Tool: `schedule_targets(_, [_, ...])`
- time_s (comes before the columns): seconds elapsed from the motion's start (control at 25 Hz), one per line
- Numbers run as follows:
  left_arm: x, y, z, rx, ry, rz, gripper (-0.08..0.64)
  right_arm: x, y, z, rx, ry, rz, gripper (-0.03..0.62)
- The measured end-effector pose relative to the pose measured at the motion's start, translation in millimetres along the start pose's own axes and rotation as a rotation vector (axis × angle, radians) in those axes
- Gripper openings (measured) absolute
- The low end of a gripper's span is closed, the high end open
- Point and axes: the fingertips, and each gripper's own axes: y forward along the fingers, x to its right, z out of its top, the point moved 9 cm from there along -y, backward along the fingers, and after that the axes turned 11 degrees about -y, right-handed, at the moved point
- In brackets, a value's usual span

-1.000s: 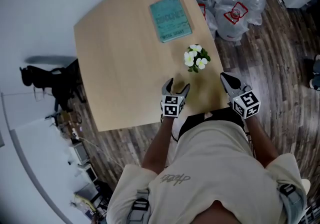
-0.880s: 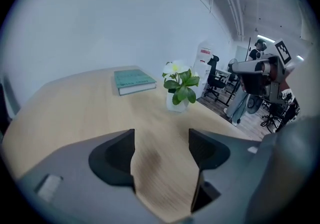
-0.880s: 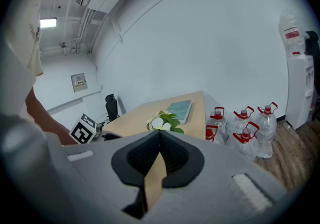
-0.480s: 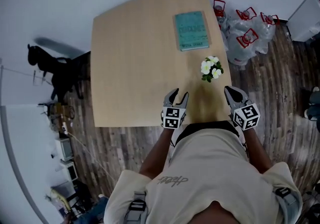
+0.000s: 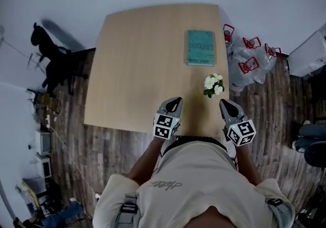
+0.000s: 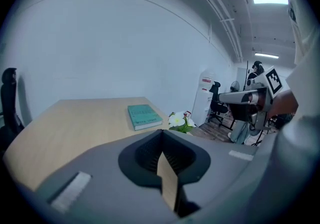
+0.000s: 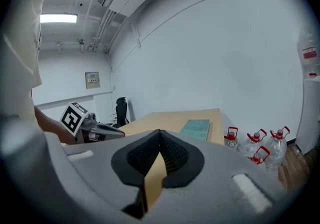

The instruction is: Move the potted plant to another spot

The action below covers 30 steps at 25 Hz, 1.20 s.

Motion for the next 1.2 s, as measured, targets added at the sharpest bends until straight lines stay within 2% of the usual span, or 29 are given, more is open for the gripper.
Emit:
schedule_targets(0.28, [10.4, -14.0, 44.6, 0.048, 0.051, -0.085, 0.017, 5.0, -6.9, 64.2, 0.126, -0.111, -0.012, 0.002])
schedule_targets(0.4, [16.7, -20.7, 79.1, 0.127, 0.057, -0.131, 0.017, 8.5, -1.7, 93.8, 0.149, -0.245, -0.004, 0.002])
schedule_targets(0.52, [23.3, -26.6, 105.8, 0.203, 0.073, -0.136, 0.017, 9.2, -0.7, 114.4, 0.16, -0.346, -0.003, 0.002])
schedule_targets(0.64, [24.1, -28.7, 126.0, 0.262, 0.102, -0.128, 0.017, 10.8, -3.3, 129.8, 0.189, -0.365, -0.009, 0.002])
schedule_targets(0.92, [22.7, -30.7, 154.5, 0.328, 0.144, -0.114, 0.017, 13.8, -7.8, 150.7, 0.217, -0.397, -0.004, 0.002])
schedule_targets(1.2, [31.5, -40.4, 162.6, 0.392, 0.207, -0.077, 0.017, 14.4, -10.0, 153.4, 0.219, -0.385, -0.009, 0.002])
